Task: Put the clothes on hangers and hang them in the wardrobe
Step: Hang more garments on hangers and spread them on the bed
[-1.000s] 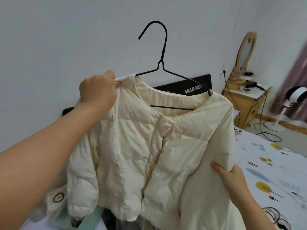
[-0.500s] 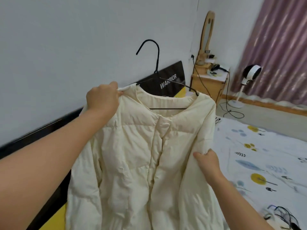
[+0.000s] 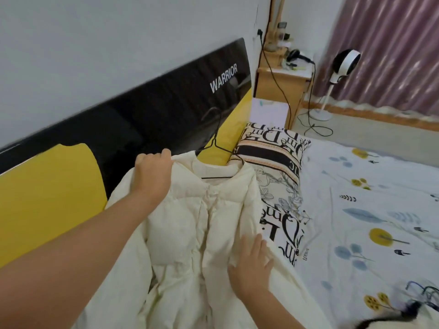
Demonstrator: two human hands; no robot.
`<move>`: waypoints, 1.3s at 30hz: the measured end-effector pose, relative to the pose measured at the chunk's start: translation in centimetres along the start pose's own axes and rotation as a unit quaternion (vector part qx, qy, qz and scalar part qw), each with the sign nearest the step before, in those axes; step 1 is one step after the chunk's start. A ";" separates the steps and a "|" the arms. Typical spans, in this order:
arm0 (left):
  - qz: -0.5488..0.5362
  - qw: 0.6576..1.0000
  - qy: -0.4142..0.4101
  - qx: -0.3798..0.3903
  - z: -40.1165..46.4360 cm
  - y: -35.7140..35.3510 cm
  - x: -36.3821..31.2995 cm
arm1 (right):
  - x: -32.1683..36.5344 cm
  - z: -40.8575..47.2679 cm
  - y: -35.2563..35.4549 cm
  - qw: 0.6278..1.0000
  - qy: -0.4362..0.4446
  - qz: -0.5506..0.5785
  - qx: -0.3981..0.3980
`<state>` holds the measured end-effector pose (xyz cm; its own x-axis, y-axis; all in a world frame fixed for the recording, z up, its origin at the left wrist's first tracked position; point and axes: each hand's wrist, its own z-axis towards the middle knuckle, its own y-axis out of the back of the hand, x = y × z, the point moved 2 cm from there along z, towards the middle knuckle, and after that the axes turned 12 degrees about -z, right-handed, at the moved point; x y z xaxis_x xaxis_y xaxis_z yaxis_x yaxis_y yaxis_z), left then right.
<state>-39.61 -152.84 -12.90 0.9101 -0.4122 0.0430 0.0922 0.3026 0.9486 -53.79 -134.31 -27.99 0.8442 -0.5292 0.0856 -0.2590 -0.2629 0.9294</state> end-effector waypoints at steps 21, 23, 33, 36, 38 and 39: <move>0.167 0.954 -0.123 0.215 -2.5 -7.2 -3.9 | -1.1 3.1 -1.1 0.984 0.086 -0.118 0.100; 0.118 0.958 -0.140 0.220 -3.4 -6.0 -5.2 | -1.9 1.5 0.4 0.989 0.086 -0.088 0.084; -0.148 0.894 -0.163 0.390 -13.3 -2.9 -15.0 | -10.9 -9.0 3.6 0.990 0.056 -0.006 0.131; -0.164 0.860 -0.194 0.442 -16.4 -2.4 -18.7 | -14.7 -11.7 3.5 0.987 0.046 -0.023 0.154; -0.171 0.842 -0.213 0.466 -18.5 -2.1 -21.3 | -17.5 -13.2 3.2 0.986 0.033 -0.028 0.161; -0.174 0.834 -0.222 0.474 -19.6 -2.0 -22.7 | -19.1 -14.0 3.1 0.986 0.024 -0.026 0.162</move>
<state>-52.52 -127.27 -21.94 0.6368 -0.6739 -0.3746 -0.2324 -0.6310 0.7402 -64.15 -113.77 -21.73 0.8796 -0.4713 0.0652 -0.3450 -0.5374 0.7696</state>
